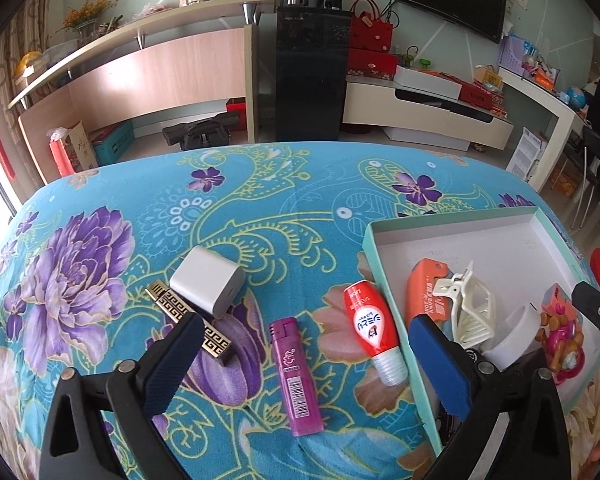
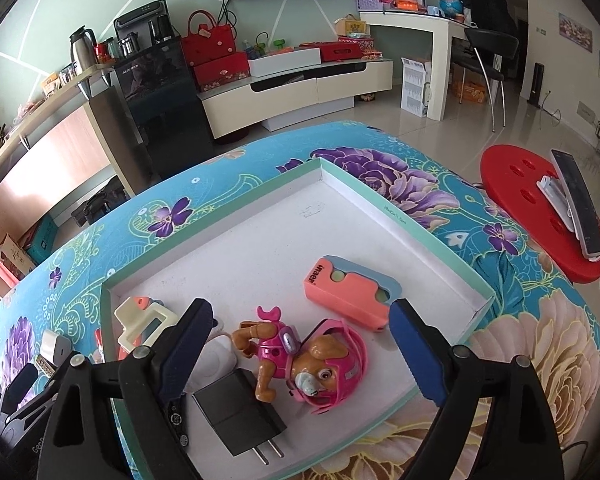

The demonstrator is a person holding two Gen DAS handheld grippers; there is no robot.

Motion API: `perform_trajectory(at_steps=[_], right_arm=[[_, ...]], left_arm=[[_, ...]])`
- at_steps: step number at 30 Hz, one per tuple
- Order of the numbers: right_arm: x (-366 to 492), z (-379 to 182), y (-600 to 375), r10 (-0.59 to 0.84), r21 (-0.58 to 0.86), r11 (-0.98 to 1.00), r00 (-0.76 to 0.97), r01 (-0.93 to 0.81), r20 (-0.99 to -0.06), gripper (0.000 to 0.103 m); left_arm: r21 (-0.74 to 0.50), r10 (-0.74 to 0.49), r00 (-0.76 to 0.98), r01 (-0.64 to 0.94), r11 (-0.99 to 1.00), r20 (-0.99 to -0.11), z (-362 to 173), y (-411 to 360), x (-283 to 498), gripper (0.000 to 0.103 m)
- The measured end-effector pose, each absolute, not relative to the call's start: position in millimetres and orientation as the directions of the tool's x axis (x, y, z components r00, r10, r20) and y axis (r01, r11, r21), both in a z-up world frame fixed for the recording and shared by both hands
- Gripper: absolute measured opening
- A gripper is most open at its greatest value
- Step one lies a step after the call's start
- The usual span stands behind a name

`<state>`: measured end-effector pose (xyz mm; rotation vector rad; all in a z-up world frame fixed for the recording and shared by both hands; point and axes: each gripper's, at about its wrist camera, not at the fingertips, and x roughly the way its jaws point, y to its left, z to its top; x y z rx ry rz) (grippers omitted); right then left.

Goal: Organize rigid objects
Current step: 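Move both open grippers back from the tray toward the item pile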

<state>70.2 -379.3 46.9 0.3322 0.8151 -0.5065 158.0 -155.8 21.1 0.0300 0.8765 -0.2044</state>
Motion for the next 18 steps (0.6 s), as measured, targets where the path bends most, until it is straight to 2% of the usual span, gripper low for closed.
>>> perform_trajectory(at_steps=[18], right_arm=[[97.8, 58.1, -288.8, -0.160, 0.085, 0.944, 0.669, 0.318, -0.726, 0.090]], left_arm=[[-0.036, 0.038, 0.625, -0.105, 0.994, -0.780, 34.7, -42.1, 158.9, 0.103]])
